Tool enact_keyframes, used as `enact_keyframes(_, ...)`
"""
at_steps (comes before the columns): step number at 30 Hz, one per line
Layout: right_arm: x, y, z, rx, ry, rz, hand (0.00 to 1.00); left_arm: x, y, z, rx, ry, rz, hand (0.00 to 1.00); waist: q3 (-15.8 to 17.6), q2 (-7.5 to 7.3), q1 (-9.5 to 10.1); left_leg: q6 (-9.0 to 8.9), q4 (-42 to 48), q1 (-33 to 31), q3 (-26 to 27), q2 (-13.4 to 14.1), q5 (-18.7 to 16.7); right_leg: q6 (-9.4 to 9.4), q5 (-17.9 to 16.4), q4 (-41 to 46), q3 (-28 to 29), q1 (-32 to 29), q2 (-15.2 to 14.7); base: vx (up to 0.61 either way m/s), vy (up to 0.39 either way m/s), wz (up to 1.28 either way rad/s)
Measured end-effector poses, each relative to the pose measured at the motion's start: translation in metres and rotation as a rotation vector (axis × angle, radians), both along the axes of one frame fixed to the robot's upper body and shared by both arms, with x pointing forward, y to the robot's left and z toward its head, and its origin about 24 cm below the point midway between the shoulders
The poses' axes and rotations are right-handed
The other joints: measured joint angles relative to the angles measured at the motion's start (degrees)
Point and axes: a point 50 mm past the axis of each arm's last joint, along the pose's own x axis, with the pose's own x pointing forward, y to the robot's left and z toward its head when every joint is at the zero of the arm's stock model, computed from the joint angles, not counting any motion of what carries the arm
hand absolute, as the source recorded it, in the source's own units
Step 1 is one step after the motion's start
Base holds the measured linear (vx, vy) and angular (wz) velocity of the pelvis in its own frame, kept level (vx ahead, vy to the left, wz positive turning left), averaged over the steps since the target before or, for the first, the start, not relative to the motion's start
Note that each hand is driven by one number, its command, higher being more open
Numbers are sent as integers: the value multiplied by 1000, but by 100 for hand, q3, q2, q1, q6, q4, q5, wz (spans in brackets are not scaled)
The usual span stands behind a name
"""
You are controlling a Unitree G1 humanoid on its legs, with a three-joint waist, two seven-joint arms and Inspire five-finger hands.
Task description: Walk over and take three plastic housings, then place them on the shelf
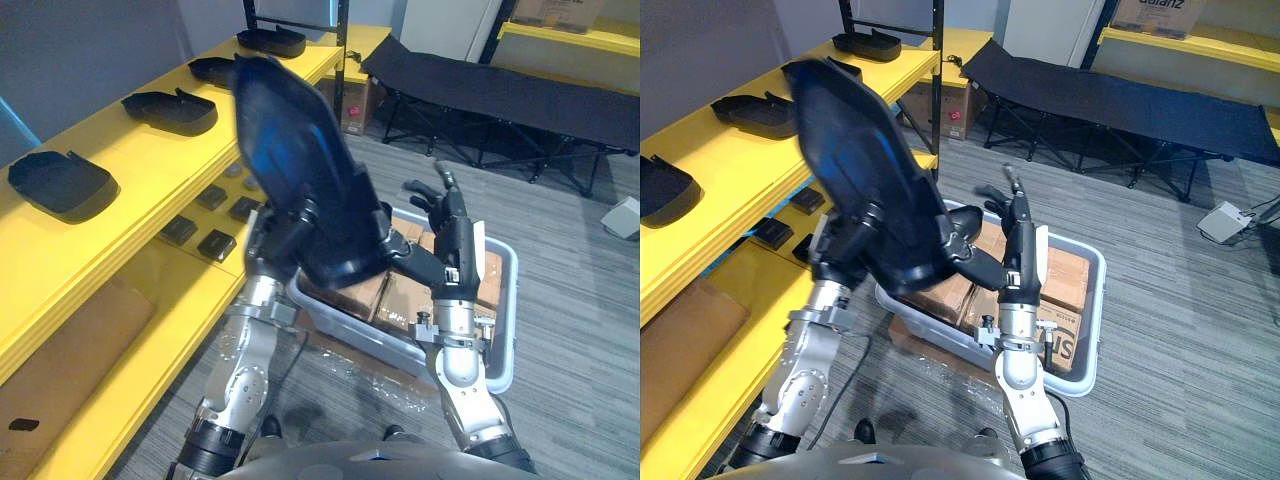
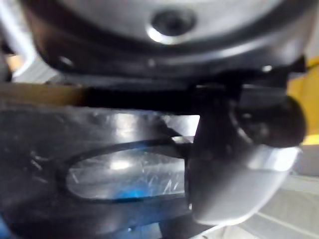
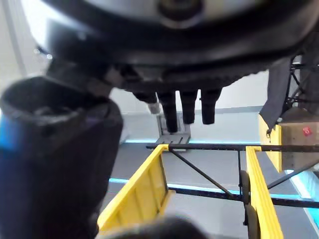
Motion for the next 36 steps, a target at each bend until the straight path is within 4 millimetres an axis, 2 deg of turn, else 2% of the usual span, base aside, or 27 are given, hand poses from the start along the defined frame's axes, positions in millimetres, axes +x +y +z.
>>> enact_keyframes(2,-8,-24,-2,134,5,-86,100,-12,22,2,109,-17,200,0,-20,34,-7,-2,-1,-5,1,-1,-2,-8,-6,-5,1,-2,-3,0,0,0)
enact_keyframes(5,-24,-57,-6,212,10,-217,100,-27,43,-8,226,45,395,0,-48,80,-15,-9,-1,-10,14,0,-7,-31,-25,-19,4,-10,-2,-3,-2,-1)
enact_keyframes(8,-40,-74,-12,212,36,-288,100,-39,55,-19,248,117,482,0,-68,113,-43,-18,-1,-14,39,6,-15,-34,-28,-30,18,-24,2,-10,-5,-4)
enact_keyframes(10,-47,-78,-16,203,63,-309,100,-44,58,-23,245,140,494,0,-77,127,-68,-25,-1,-27,71,12,-46,-35,-27,-28,45,-57,4,-17,-2,-7)
enact_keyframes(13,-50,-77,-23,200,120,-290,100,-50,59,-23,247,144,497,0,-91,143,-137,-38,-1,-107,90,11,-55,-25,-16,-29,59,-147,3,-5,0,-1)
enact_keyframes(17,-50,-74,-35,194,206,-259,100,-57,62,-21,256,138,511,0,-127,199,-117,-23,1,-129,107,12,-46,-23,-14,-30,67,-186,3,0,-1,-1)
enact_keyframes(21,-47,-64,-49,196,299,-168,100,-66,71,-22,258,163,575,0,-155,268,11,-19,19,-215,-33,9,-40,9,6,-40,-84,-175,4,20,-10,16)
enact_keyframes(24,-36,-45,-58,179,359,-12,100,-73,77,-25,220,201,659,0,-153,271,111,-27,23,-366,-435,-8,30,2,-33,-32,-492,-48,11,7,-29,67)
enact_keyframes(26,-29,-27,-62,163,394,98,100,-81,80,-25,190,222,713,0,-146,268,279,-25,20,-534,-833,-25,136,16,-136,0,-996,128,33,-21,-52,100)
enact_keyframes(27,-28,-23,-63,161,399,118,100,-83,81,-25,186,225,721,0,-146,270,329,34,4,-597,-865,-29,119,30,-179,21,-1176,192,33,-38,-47,183)
enact_keyframes(28,-29,-19,-63,164,406,138,100,-87,84,-24,183,223,716,0,-138,265,305,283,67,-782,-516,47,15,62,-295,106,-1836,430,13,-29,-32,189)
enact_keyframes(29,-29,-20,-63,163,406,133,100,-88,84,-24,175,219,702,0,-128,269,310,412,139,-871,-292,98,14,46,-324,141,-2115,527,8,-19,-3,241)
enact_keyframes(31,-27,-28,-61,112,411,83,100,-90,87,-24,157,194,660,0,-103,325,377,701,391,-1138,665,322,138,61,-474,357,-2918,759,-24,-3,87,233)
enact_keyframes(32,-26,-32,-60,81,412,36,100,-91,89,-23,134,178,636,0,-68,313,471,689,458,-1205,1015,368,211,152,-643,524,-3153,875,-97,15,118,213)
enact_keyframes(33,-24,-34,-59,80,408,11,100,-94,92,-24,114,168,639,0,-29,324,531,618,461,-1202,1103,364,357,226,-754,645,-3242,975,-150,17,117,148)
enact_keyframes(34,-21,-35,-58,77,403,-2,100,-100,96,-24,105,168,656,0,-12,319,583,516,461,-1196,1068,317,478,270,-852,736,-3246,1035,-208,11,91,75)
enact_keyframes(36,-16,-30,-56,82,389,-11,100,-109,101,-27,104,183,677,0,35,272,679,483,459,-1171,1075,181,512,289,-948,777,-3131,1074,-333,-24,112,26)
